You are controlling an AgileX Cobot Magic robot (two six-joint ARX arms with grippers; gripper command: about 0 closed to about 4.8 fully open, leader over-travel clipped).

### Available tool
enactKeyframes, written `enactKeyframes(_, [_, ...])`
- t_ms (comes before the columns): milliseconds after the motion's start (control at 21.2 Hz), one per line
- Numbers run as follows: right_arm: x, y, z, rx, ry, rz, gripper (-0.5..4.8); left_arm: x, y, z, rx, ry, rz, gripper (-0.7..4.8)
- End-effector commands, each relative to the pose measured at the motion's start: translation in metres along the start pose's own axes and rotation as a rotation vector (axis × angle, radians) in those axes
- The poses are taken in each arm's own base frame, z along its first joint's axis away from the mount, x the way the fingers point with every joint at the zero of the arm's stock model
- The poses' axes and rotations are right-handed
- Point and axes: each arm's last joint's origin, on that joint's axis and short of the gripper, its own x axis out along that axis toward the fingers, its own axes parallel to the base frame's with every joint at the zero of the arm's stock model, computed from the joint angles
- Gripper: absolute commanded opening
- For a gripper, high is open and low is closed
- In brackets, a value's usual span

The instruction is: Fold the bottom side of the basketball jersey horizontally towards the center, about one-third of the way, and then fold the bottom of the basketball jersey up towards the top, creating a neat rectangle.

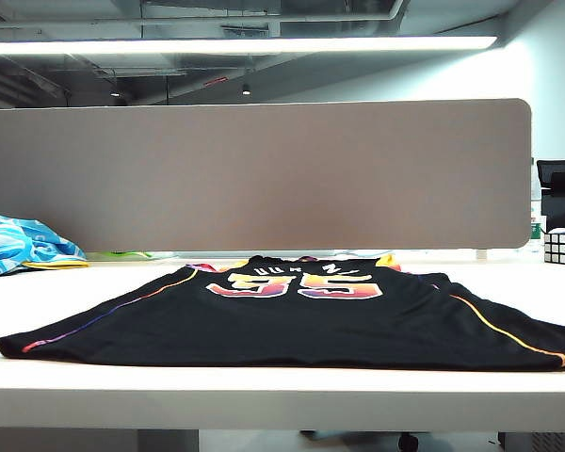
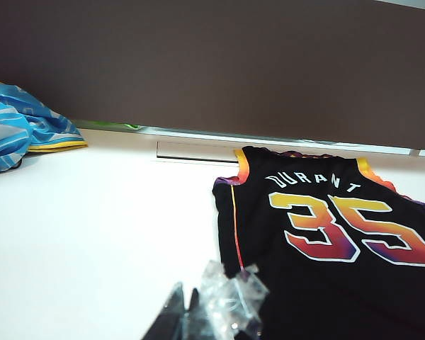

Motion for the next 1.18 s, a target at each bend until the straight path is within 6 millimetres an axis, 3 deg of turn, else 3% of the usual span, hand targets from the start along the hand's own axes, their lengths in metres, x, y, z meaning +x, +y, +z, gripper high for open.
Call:
enactKeyframes(47, [0.0,0.0,0.0,0.025,-0.007,0.002,-0.01,0.0,0.0,0.003,0.008,-0.02,-0.001,-0.06])
enactKeyframes(378, [0.0,0.0,0.0,0.025,-0.007,0.002,-0.01,0.0,0.0,0.003,0.007,-0.019,-0.002,-0.06])
enactKeyframes(520, [0.0,0.001,0.001,0.109,-0.009,0.037,-0.01,0.0,0.0,0.005,-0.099,-0.024,-0.004,-0.06])
enactKeyframes(614, [-0.001,0.004,0.009,0.247,-0.004,0.125,-0.03,-0.001,-0.001,0.015,-0.265,0.022,0.023,-0.06])
enactKeyframes(756, [-0.006,0.005,0.024,0.294,0.026,0.128,-0.04,0.005,-0.002,0.033,-0.263,0.139,0.054,-0.06])
enactKeyframes(945, [-0.01,0.006,0.035,0.297,0.048,0.126,-0.04,0.028,-0.002,0.052,-0.286,0.244,0.023,-0.06])
enactKeyframes(1181, [-0.008,0.005,0.039,0.313,0.188,0.082,-0.04,0.074,0.0,0.056,-0.361,0.466,-0.119,-0.06])
